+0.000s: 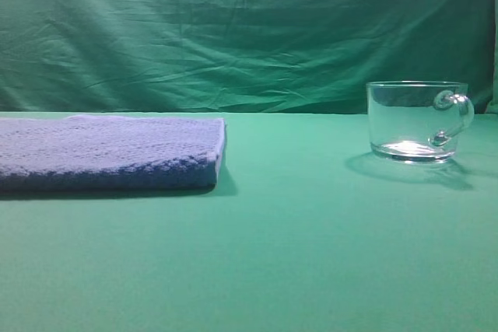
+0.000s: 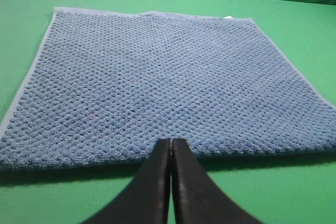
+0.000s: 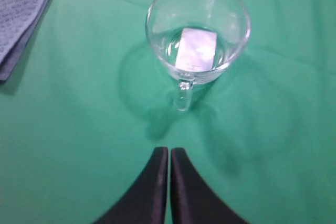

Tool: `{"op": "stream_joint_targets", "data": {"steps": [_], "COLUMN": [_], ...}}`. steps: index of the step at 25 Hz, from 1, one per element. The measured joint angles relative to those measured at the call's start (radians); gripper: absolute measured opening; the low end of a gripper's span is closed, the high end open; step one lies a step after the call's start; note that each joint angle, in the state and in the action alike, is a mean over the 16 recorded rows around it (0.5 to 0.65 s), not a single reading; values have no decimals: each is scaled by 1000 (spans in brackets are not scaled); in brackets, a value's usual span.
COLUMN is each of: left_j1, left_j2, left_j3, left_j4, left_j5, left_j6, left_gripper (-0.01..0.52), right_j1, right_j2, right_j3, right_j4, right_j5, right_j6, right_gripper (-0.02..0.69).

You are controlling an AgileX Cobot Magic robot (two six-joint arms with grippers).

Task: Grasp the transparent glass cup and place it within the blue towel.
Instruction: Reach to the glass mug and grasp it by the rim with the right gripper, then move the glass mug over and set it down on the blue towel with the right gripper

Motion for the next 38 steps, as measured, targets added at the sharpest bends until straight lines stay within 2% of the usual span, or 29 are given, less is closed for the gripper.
{"op": "stream_joint_targets", "data": {"steps": [6,9,11,13,20,24,31,38], "left_j1": [0,0,0,0,0,0,0,0], "left_j2": [0,0,0,0,0,0,0,0], "left_j3": [0,0,0,0,0,0,0,0], "left_j4": [0,0,0,0,0,0,0,0], "left_j5": [0,0,0,0,0,0,0,0], "left_j6": [0,0,0,0,0,0,0,0], "left_gripper": [0,0,0,0,0,0,0,0], "right_j1": [1,1,2,2,5,31,142,291], "right_j2": [128,180,209,233,280,290,348,515], "right_j3": [-29,-34,-37,-40,-88,-159,-370,-642], "right_j4": [-2,-3,-3,-3,1,7,21,28], "right_j5": [-58,-100,-126,-150,-191,-185,-161,-146], "right_j6": [-1,-1,-1,-2,-2,-8,-49,-109], "right_gripper": [467,514,495,448,216,123,105,105]}}
